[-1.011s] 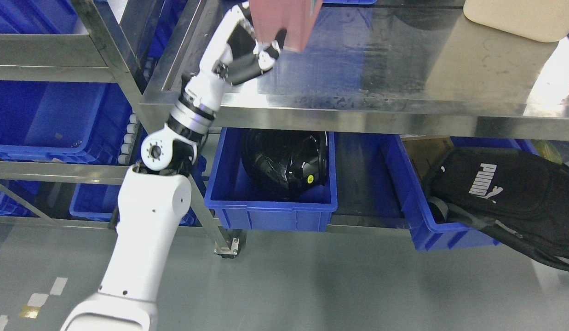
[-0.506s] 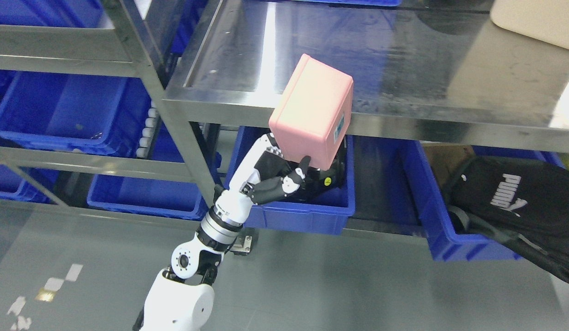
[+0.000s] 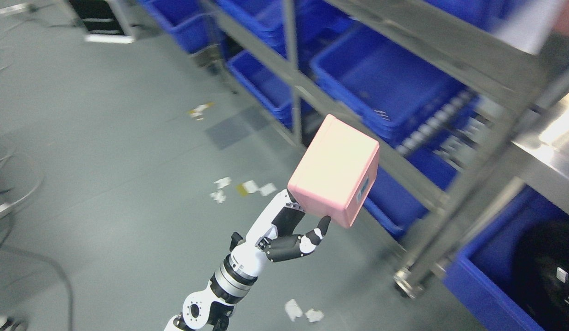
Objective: Place storage box into left shelf container
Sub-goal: 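Hold the pink box in the left hand while turning toward the other rack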
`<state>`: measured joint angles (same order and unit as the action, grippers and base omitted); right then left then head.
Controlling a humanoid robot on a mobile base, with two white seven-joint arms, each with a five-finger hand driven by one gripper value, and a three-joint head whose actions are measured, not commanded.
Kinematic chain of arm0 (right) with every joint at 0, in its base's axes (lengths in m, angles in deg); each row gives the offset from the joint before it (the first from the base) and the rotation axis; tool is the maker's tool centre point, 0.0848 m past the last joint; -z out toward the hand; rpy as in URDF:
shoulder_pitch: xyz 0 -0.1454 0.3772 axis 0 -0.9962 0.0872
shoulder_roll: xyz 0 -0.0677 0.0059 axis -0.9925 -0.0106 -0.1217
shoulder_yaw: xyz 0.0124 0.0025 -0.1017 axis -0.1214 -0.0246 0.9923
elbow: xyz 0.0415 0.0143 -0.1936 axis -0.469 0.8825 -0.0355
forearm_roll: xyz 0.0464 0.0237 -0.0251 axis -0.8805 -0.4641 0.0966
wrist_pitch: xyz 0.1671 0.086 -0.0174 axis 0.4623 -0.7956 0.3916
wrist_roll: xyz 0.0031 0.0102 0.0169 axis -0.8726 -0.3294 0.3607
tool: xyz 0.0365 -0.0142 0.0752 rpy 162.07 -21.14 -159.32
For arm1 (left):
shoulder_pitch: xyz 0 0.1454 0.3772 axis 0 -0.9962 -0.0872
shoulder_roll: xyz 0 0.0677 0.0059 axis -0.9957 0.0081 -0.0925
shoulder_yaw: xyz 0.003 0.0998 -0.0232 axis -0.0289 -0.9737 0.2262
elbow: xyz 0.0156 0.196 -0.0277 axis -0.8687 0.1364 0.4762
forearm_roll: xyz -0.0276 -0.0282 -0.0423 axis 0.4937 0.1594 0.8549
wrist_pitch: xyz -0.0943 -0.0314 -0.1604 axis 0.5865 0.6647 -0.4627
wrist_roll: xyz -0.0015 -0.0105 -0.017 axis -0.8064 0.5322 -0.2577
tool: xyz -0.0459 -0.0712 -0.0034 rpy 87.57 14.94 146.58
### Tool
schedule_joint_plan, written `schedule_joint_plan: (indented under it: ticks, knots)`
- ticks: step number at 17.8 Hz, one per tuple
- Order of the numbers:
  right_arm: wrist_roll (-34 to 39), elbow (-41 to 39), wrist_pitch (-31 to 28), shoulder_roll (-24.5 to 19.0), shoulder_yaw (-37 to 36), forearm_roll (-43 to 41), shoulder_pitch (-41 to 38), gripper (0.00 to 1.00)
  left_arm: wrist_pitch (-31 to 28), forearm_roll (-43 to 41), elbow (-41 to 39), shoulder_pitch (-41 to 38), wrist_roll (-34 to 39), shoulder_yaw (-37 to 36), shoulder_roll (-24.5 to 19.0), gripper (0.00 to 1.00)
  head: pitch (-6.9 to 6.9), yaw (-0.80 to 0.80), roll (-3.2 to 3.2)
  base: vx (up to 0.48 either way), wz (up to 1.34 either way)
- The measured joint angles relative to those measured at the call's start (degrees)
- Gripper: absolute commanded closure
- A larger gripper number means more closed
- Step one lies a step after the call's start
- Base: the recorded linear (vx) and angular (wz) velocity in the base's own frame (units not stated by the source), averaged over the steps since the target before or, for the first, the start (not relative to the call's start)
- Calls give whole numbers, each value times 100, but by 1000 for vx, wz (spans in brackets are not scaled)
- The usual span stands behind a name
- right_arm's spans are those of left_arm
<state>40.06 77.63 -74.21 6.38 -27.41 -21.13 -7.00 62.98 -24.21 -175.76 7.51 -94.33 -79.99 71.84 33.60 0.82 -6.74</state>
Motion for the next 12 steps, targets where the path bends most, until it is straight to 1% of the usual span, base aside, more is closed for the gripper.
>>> schedule_joint_plan:
  ticks: [4, 6, 10, 12]
  knots:
    - [80, 0, 0, 0, 0, 0, -1, 0, 66, 3, -122, -275, -25, 105, 1, 98, 0, 0, 0, 300, 1415]
    - [92, 0, 0, 0, 0, 0, -1, 0, 73, 3, -172, -441, -35, 171, 1, 98, 1, 0, 0, 347, 1064]
    - [33, 0, 0, 0, 0, 0, -1, 0, 132, 4, -240, -733, -39, 286, 1, 98, 0, 0, 0, 402, 584]
    - [27, 0, 0, 0, 0, 0, -1, 0, 149, 4, -266, -853, -39, 340, 1, 98, 0, 0, 0, 443, 119]
